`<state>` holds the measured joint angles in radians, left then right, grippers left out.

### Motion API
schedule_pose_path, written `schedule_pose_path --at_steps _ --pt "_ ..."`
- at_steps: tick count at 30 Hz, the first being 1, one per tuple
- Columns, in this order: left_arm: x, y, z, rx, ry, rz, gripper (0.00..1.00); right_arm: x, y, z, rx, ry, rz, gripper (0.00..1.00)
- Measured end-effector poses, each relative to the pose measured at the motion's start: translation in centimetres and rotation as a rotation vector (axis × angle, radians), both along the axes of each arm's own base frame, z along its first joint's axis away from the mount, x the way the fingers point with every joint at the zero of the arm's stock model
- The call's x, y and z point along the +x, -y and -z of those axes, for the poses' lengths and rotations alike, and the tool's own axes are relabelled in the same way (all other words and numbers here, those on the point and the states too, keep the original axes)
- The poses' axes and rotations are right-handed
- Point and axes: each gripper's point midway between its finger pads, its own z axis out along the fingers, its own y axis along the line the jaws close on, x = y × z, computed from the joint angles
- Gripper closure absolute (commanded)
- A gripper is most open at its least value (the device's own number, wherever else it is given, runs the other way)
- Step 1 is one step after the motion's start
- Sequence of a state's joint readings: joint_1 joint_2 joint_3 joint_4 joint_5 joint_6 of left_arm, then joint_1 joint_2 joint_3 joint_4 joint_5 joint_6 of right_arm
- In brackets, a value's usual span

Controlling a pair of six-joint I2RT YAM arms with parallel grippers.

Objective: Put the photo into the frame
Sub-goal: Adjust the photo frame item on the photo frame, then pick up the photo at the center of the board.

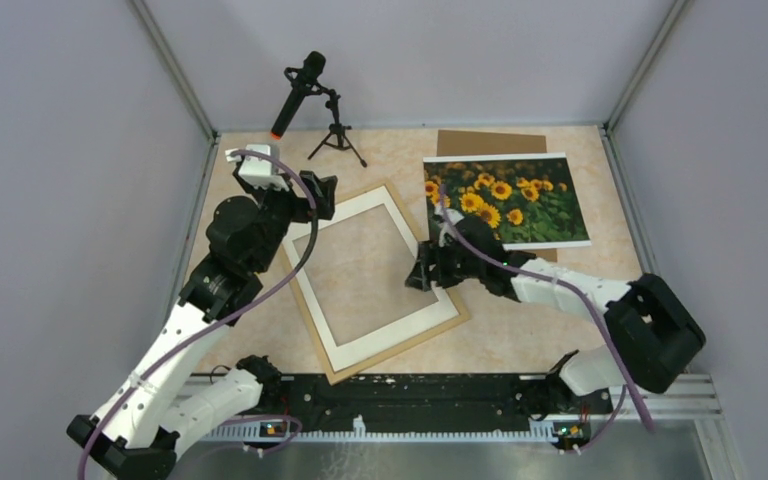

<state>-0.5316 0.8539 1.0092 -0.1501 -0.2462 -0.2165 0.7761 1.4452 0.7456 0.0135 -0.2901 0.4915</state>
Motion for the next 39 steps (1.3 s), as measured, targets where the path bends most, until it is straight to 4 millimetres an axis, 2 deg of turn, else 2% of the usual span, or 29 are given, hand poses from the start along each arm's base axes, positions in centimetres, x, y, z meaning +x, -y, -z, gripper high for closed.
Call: schedule_pose_path --at_steps 2,4,6,7,8,9,11,12,15,18,21,25,32,39 --pt "-0.2 0.0 -0.2 -0.007 0.006 0.004 0.01 2.2 2.7 -0.5 0.011 0.007 0.111 0.24" --pt "-0.3 0.1 -0.3 -0.013 0.007 0.014 0.01 4.9 6.9 -1.0 0.015 0.021 0.272 0.21" --pt "-0.3 0.4 -0.2 -0.017 0.002 0.027 0.01 7.2 11.6 -1.4 0.035 0.03 0.44 0.21" --pt "-0.3 0.6 -0.1 -0.019 -0.002 0.034 0.01 8.3 14.6 -1.7 0.056 0.039 0.541 0.21" --pt "-0.3 0.8 0.0 -0.02 -0.006 0.044 0.01 8.9 16.4 -1.9 0.068 0.043 0.603 0.2" --pt "-0.3 1.0 0.1 -0.021 -0.012 0.053 0.01 9.6 19.6 -2.1 0.094 0.049 0.708 0.2" --pt "-0.2 1.5 0.4 -0.025 -0.023 0.074 0.01 10.3 23.7 -2.2 0.122 0.052 0.846 0.2" --pt "-0.2 1.8 0.6 -0.031 -0.031 0.085 0.01 10.6 26.4 -2.2 0.141 0.055 0.936 0.2" --pt "-0.3 2.7 0.9 -0.037 -0.046 0.126 0.01 10.8 32.3 -1.9 0.166 0.062 1.138 0.19" --pt "-0.8 3.7 1.0 -0.038 -0.049 0.161 0.01 11.1 36.7 -1.6 0.192 0.064 1.292 0.2" --pt "-1.5 4.7 0.9 -0.037 -0.049 0.195 0.01 11.3 39.2 -0.2 0.212 0.031 1.383 0.2" --pt "-2.1 5.4 0.9 -0.025 -0.043 0.22 0.01 11.9 41.0 1.7 0.213 -0.034 1.439 0.2" --pt "-3.1 5.0 -0.2 -0.024 -0.006 0.213 0.01 14.5 44.3 2.1 0.221 -0.025 1.484 0.2" --pt "-3.2 4.3 -0.6 -0.025 0.01 0.184 0.01 16.2 44.9 3.8 0.274 -0.043 1.458 0.25"
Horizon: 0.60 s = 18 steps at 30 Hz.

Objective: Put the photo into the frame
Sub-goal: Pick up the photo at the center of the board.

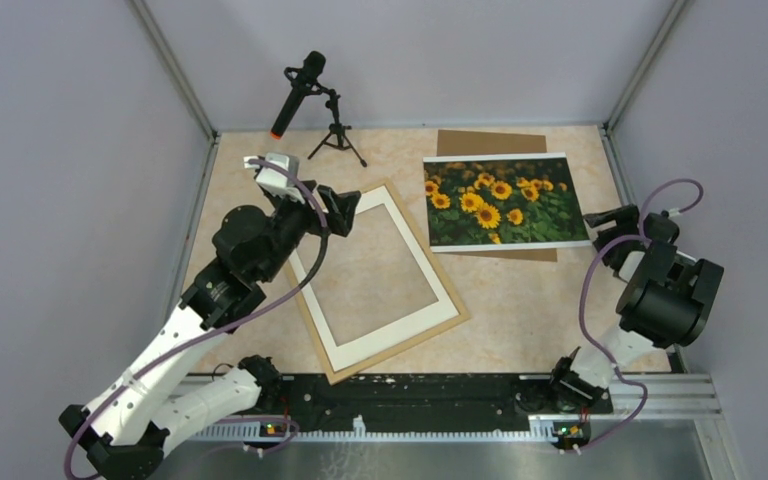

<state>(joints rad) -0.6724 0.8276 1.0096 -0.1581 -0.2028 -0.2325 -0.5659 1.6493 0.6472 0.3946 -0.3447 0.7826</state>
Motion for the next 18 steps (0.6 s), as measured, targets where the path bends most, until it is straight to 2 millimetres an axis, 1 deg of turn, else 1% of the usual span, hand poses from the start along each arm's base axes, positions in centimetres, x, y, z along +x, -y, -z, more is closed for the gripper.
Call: schedule_pose_path --at_steps 3,6,9,12,18 --pt "0.1 0.1 0.1 0.003 -0.003 -0.001 0.01 1.1 -0.3 0.0 0.028 0.047 -0.032 0.31" --pt "0.2 0.2 0.3 0.006 -0.008 0.0 0.01 1.6 -1.1 -0.1 0.067 0.086 -0.07 0.37" --pt "0.3 0.3 0.5 0.01 -0.013 0.0 0.01 1.7 -2.2 -0.4 0.112 0.129 -0.107 0.41" --pt "0.4 0.4 0.7 0.013 -0.017 0.001 0.01 1.6 -3.3 -1.0 0.153 0.17 -0.139 0.41" --pt "0.6 0.5 0.8 0.017 -0.022 0.002 0.01 1.3 -4.0 -1.6 0.173 0.206 -0.154 0.37"
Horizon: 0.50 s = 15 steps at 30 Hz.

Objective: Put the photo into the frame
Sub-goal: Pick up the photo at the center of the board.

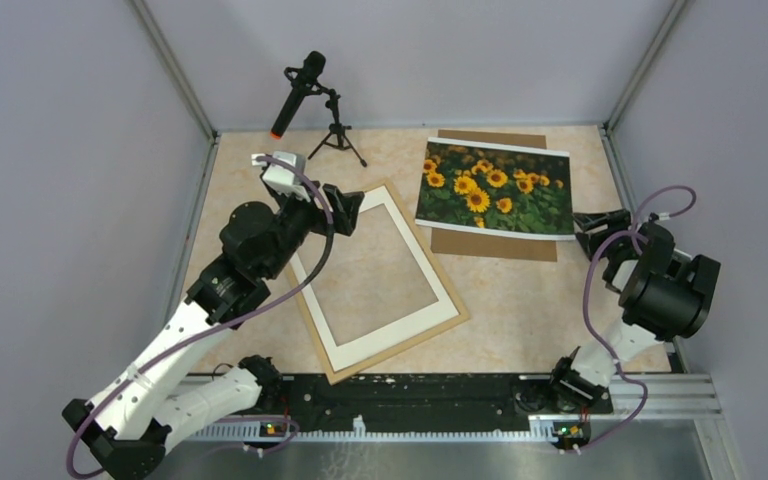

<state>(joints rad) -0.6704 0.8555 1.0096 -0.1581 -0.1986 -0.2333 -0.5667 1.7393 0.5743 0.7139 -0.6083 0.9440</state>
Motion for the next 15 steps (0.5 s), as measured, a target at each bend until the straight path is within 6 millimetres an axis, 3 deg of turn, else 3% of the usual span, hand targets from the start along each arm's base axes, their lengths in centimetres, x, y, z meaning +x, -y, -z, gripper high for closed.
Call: schedule_pose_path --at_steps 9,15 --pt "0.1 0.1 0.2 0.004 -0.005 0.0 0.01 -1.9 0.9 1.4 -0.087 -0.112 0.056 0.34" --pt "0.1 0.1 0.2 0.004 -0.005 0.0 0.01 -1.9 0.2 2.0 -0.058 -0.115 0.03 0.4"
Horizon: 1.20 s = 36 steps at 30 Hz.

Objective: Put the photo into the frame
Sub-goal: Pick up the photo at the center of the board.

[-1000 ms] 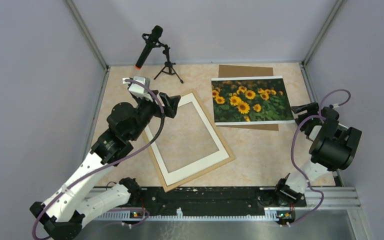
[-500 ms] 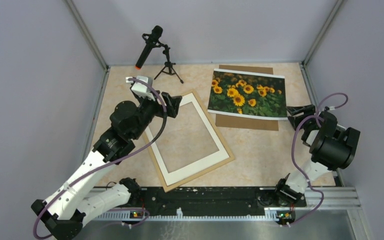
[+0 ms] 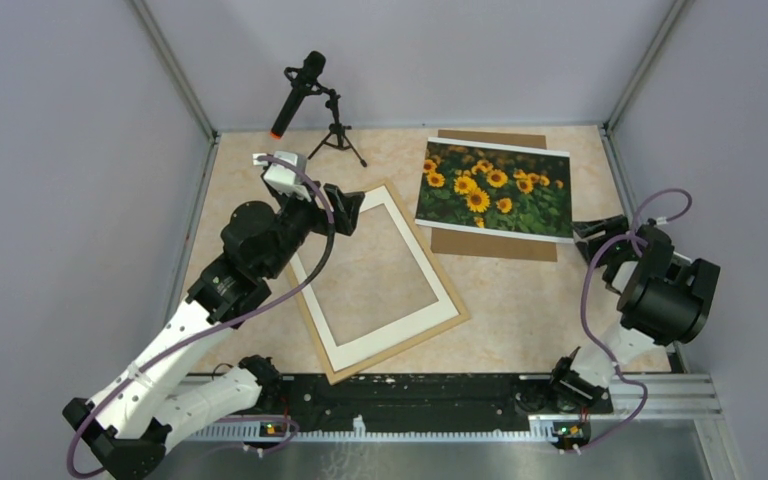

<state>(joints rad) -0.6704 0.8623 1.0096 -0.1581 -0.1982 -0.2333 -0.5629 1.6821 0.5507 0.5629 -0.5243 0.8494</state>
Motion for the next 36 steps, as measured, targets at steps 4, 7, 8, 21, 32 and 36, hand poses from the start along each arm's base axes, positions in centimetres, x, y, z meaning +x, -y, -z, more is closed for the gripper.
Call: schedule_pose_path --at_steps 4,7,8,21,32,36 --pt "0.0 0.0 0.1 0.001 -0.002 0.001 0.01 0.4 -0.8 0.1 0.039 0.025 -0.017 0.43" --pt "0.2 0.2 0.3 0.006 -0.007 0.003 0.01 0.6 -1.5 0.1 0.079 0.047 -0.03 0.47" --pt "0.2 0.2 0.4 0.007 -0.009 0.003 0.01 0.8 -1.7 0.1 0.094 0.058 -0.036 0.49" --pt "0.8 -0.2 0.7 0.014 -0.017 -0.023 0.01 4.4 -3.6 -0.3 0.113 0.15 -0.088 1.0" --pt "2.0 -2.8 0.5 0.01 -0.013 -0.126 0.01 5.5 -3.8 -10.8 -0.201 0.265 -0.142 1.0" --pt "1.5 -4.1 -0.6 -0.013 0.016 -0.156 0.01 5.5 -4.2 -19.2 -0.389 0.371 -0.151 1.0"
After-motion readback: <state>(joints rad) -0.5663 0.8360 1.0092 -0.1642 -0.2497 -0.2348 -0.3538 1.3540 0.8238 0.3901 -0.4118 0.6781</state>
